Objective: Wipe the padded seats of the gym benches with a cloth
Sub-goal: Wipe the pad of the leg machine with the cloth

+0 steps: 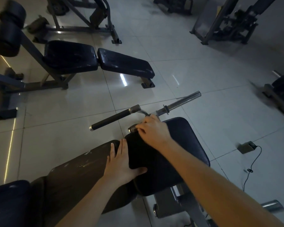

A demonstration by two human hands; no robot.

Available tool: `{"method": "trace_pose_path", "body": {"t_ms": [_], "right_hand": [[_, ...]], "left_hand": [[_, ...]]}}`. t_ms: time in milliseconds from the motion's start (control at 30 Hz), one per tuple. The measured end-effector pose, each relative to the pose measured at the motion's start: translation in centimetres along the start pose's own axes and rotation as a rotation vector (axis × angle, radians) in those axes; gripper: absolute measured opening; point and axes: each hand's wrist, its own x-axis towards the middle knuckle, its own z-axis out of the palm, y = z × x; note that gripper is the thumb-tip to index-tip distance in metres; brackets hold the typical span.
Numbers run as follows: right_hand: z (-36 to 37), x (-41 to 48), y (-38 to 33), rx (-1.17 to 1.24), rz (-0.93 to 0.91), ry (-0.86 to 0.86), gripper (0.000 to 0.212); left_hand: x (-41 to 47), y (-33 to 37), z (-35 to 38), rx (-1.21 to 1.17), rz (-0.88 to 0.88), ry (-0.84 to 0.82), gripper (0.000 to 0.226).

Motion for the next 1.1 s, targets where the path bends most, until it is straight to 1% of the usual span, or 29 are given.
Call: {"method": "trace_pose_path", "body": {"t_ms": [33,100,167,233,333,367,467,567,667,700,733,800,867,900,933,967,1033,1100], "right_hand": [[-0.7,0.0,1.6,-0.042,0.048,0.005,0.029],[-2.3,-0.4,5.2,-0.084,0.218,0.067,0.025],[-3.1,-1.1,7.5,-0.089,0.317,0.116,0.024],[-3.0,-1.2,7.9,-0.117,0.366,0.139,0.025],[-2.0,-0.5,6.0,-0.090,0.452,0.219,0.024],[-1.6,-0.2,5.0,-0.071,0.436,0.208,0.022],[-0.2,0.5,1.2,-0.014,0.284,0.119,0.020],[0.7,0.8,-2.5,0.038,0.175,0.051,0.020],[0.7,0.8,-3.8,0.025,0.049,-0.046,0.021],[0.3,0.8,-3.6,0.067,0.034,-0.078,0.020],[-0.3,0.7,-3.2,0.173,0.065,-0.099,0.019],[-2.0,0.4,-1.9,0.514,0.241,-0.114,0.021],[-4.0,-0.3,-0.3,0.926,0.454,-0.093,0.020],[-4.8,-0.8,0.6,1.062,0.535,-0.081,0.016],[-5.3,-1.3,1.6,1.097,0.570,-0.080,0.012],[-5.5,-1.8,2.6,1.035,0.561,-0.088,0.009],[-4.8,-2.5,4.3,0.776,0.525,-0.102,0.005],[-3.8,-3.0,5.3,0.575,0.485,-0.039,0.008]], "left_hand": [[-0.1,0.1,-0.1,0.009,-0.006,-0.015,0.134],[-0.2,0.1,-0.2,0.028,-0.013,-0.024,0.131],[-0.2,0.2,-0.2,0.038,-0.019,-0.023,0.129],[-0.2,0.5,-0.1,0.047,-0.027,-0.037,0.129],[-0.1,0.7,-0.2,0.048,-0.027,-0.065,0.129],[-0.1,0.7,-0.3,0.046,-0.029,-0.071,0.130],[0.1,0.6,-0.5,0.043,-0.039,-0.089,0.133],[0.2,0.7,-0.4,0.026,-0.044,-0.087,0.133],[0.0,0.7,-0.3,0.032,-0.034,-0.075,0.131],[-0.1,0.7,-0.4,0.035,-0.029,-0.071,0.130],[-0.1,0.7,-0.4,0.036,-0.027,-0.071,0.129],[0.0,0.8,-0.5,0.027,-0.021,-0.089,0.128],[0.0,0.8,-0.4,0.017,-0.020,-0.111,0.129],[0.0,0.8,-0.4,0.018,-0.022,-0.120,0.129],[0.0,0.8,-0.4,0.024,-0.025,-0.125,0.129],[0.0,0.7,-0.4,0.031,-0.028,-0.127,0.129],[0.0,0.6,-0.4,0.031,-0.031,-0.132,0.127],[-0.1,0.7,-0.5,0.022,-0.031,-0.135,0.126]]}}
